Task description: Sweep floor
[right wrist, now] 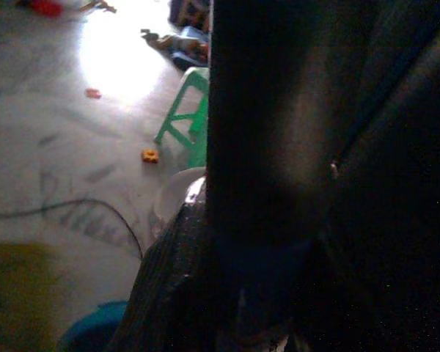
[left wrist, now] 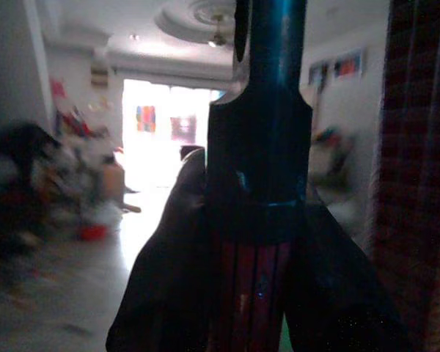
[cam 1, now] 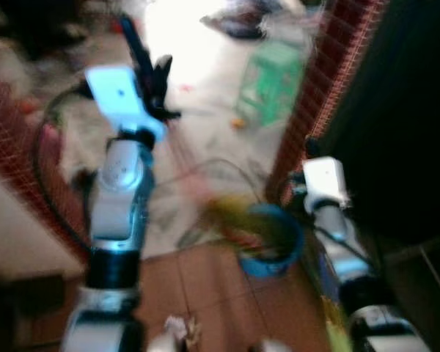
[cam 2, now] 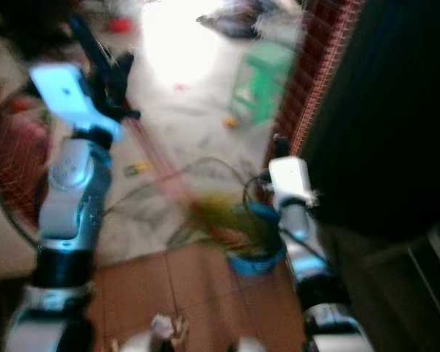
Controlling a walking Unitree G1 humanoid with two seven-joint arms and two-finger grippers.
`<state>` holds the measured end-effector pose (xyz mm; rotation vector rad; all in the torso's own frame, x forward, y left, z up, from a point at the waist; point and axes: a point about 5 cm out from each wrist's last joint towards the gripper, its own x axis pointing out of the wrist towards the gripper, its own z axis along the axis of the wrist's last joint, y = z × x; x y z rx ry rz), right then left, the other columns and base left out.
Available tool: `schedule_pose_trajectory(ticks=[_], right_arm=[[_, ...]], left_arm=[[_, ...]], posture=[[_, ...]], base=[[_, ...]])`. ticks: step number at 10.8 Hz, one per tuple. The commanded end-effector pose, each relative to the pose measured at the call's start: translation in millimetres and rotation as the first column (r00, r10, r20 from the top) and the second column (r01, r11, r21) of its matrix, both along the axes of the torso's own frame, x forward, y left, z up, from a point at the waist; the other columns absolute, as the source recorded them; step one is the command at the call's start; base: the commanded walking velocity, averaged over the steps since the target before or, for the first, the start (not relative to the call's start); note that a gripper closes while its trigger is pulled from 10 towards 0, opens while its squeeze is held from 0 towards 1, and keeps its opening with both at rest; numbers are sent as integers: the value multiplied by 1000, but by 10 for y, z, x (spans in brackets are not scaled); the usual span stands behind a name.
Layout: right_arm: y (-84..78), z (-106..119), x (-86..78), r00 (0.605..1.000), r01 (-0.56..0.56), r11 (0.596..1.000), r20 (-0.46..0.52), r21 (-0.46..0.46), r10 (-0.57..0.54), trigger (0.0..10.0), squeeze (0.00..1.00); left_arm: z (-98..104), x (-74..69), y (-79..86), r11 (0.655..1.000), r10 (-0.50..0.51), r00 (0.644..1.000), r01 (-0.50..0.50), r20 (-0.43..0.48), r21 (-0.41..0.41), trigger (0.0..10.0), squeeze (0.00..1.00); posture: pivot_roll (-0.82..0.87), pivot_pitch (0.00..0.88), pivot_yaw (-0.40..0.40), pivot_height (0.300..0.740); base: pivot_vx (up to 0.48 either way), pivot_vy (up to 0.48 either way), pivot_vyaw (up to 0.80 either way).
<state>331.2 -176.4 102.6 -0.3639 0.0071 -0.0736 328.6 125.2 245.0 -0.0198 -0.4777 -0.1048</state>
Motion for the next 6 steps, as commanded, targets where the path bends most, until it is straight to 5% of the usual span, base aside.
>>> schedule_pose_trajectory(ticks=[1, 6], right_arm=[[-110, 38, -10, 1000, 25, 999, 11, -26, -24, 10000, 0], [-108, 21, -25, 1000, 19, 1000, 6, -22, -19, 10000, 0]], left_arm=[[205, -58, -171, 999, -47, 992, 48, 119, -2, 10000, 0], [3, -87, -526, 988, -155, 982, 153, 112, 23, 10000, 0]], posture=[[-56, 0, 16, 740], [-62, 0, 18, 740]], base=[[0, 0, 0], [0, 0, 0]])
